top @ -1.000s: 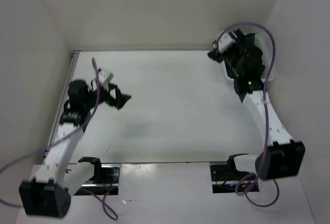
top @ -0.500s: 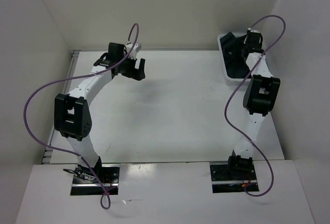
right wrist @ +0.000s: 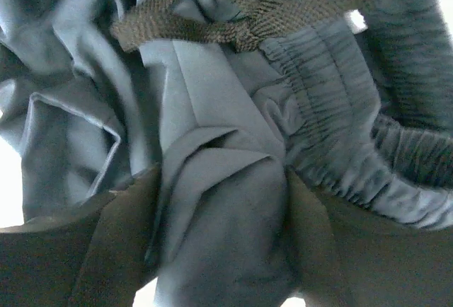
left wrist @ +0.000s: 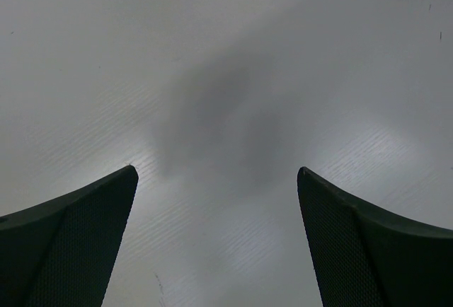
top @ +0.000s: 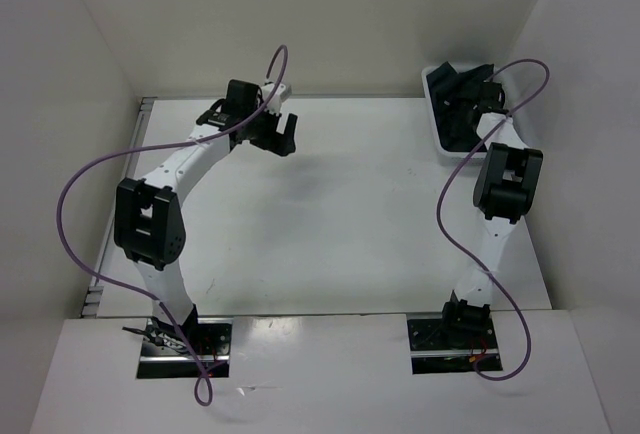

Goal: Fold and stack the shorts
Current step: Grab the shorts from the pile

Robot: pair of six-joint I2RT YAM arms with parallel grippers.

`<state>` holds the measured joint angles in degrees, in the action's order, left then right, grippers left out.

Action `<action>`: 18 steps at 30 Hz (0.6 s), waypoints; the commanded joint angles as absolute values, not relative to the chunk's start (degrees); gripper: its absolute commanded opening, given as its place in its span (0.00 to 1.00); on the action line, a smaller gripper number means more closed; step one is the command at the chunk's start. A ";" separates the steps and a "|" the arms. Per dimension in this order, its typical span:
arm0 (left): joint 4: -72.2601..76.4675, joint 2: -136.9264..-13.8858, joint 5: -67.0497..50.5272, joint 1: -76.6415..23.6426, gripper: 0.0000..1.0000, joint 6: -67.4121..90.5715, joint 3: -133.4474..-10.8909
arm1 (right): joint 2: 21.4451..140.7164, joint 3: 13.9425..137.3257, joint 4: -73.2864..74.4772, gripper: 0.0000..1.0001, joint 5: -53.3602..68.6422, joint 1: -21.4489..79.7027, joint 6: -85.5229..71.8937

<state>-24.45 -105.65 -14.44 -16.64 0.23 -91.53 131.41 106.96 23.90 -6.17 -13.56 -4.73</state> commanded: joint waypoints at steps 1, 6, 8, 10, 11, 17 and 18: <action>-24.52 -106.08 -13.45 -16.35 1.00 0.00 -92.29 | 129.64 105.83 24.70 0.61 -2.73 -14.06 -6.15; -24.52 -105.03 -13.45 -16.35 1.00 0.00 -91.68 | 128.07 106.60 24.70 0.00 -1.49 -14.68 -7.38; -24.52 -103.98 -12.31 -16.35 1.00 0.00 -91.67 | 126.92 109.41 24.70 0.00 -2.20 -14.68 -7.38; -23.91 -103.37 -12.30 -16.35 1.00 0.00 -91.14 | 124.90 113.44 24.18 0.00 -2.20 -14.68 -7.38; -23.91 -103.36 -12.30 -16.35 1.00 0.00 -91.14 | 124.11 114.86 24.17 0.00 -1.68 -14.68 -7.38; -22.16 -100.99 -11.25 -16.35 1.00 0.00 -91.14 | 115.06 126.28 22.95 0.00 -0.44 -14.15 -8.00; -21.45 -100.29 -10.29 -16.35 1.00 0.00 -91.14 | 112.53 127.69 22.94 0.00 0.69 -12.76 -8.52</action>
<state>-24.36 -104.55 -11.81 -16.56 0.23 -91.50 125.71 119.31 27.09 -1.23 -14.15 -7.09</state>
